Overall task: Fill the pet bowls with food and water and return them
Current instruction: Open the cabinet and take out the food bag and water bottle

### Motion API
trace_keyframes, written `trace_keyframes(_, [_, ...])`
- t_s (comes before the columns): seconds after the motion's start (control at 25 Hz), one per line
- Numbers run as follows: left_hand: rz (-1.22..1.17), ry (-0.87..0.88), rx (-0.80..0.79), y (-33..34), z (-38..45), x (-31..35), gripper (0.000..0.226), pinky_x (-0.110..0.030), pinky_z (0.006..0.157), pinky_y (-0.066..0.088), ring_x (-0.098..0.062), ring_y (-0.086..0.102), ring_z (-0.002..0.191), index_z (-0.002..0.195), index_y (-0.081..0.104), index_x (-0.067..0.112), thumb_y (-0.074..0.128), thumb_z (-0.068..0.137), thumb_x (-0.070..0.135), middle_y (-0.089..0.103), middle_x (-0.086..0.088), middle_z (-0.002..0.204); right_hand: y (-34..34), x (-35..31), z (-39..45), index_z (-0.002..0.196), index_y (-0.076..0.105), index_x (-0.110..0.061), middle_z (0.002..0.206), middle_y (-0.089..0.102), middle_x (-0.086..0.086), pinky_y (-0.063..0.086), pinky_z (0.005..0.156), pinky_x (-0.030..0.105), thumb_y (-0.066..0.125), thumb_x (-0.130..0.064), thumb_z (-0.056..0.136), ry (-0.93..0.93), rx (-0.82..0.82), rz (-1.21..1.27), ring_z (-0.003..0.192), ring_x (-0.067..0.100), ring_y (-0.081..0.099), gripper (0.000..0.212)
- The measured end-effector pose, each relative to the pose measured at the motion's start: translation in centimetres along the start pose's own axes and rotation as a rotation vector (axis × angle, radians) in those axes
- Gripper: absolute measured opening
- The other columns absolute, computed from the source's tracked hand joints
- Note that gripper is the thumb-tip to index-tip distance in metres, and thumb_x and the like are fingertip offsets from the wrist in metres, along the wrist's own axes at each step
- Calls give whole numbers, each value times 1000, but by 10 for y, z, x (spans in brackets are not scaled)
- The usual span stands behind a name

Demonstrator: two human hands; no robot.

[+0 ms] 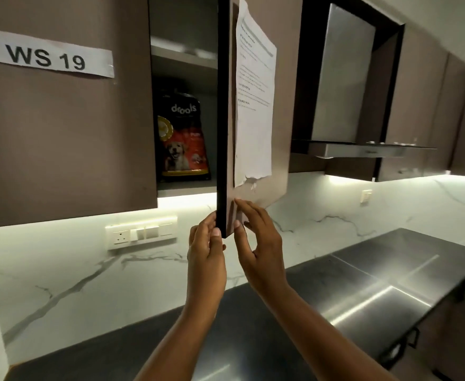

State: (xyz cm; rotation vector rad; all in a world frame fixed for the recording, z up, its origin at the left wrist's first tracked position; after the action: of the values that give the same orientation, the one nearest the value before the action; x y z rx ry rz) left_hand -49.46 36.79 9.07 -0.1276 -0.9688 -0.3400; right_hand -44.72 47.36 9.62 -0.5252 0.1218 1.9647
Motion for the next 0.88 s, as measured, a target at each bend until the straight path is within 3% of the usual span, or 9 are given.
trace_keyframes(0.16, [87, 68, -78, 27, -26, 14, 43, -29, 104, 48, -8, 50, 125, 142, 43, 25, 42, 102, 9, 46, 6, 139, -42, -6, -11, 142, 55, -17, 141, 60, -2, 56, 102, 43, 50, -35, 104, 15, -25, -15, 130, 10, 58, 43])
trace_keyframes(0.36, [158, 131, -255, 58, -48, 32, 57, -30, 106, 49, -7, 47, 132, 145, 41, 25, 43, 97, -6, 47, 3, 142, -90, -12, -8, 140, 56, -14, 131, 65, 2, 59, 93, 29, 60, -26, 101, 61, 86, -23, 118, 8, 64, 40])
trace_keyframes(0.52, [131, 103, -343, 83, -57, 42, 55, -23, 97, 53, -11, 48, 133, 144, 42, 24, 44, 97, -5, 49, 2, 143, -119, -6, -2, 138, 58, -11, 129, 68, 6, 59, 92, 24, 66, -28, 97, 96, 183, -19, 115, 13, 66, 45])
trace_keyframes(0.68, [71, 55, -349, 111, -67, 49, 52, -10, 79, 51, -13, 51, 132, 143, 45, 22, 39, 99, -4, 51, 0, 143, -148, 4, 0, 137, 59, -14, 130, 69, 4, 60, 89, 23, 72, -29, 93, 90, 184, -34, 114, 12, 67, 48])
trace_keyframes(0.88, [81, 36, -319, 157, -88, 60, 54, -14, 85, 52, -10, 48, 131, 144, 43, 23, 41, 98, -6, 48, 1, 144, -194, 20, 3, 137, 58, -14, 130, 69, 4, 57, 88, 16, 71, -26, 94, 84, 159, -22, 114, 11, 66, 47])
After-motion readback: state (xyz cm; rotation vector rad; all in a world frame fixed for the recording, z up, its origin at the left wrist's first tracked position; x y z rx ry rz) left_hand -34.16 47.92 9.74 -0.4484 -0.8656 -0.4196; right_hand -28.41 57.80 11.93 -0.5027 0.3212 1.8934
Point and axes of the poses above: each hand's wrist, its own z-axis towards the middle knuckle, its own y-axis out of the palm, x = y × z, the point moved 4 cm from there along z, towards the middle knuckle
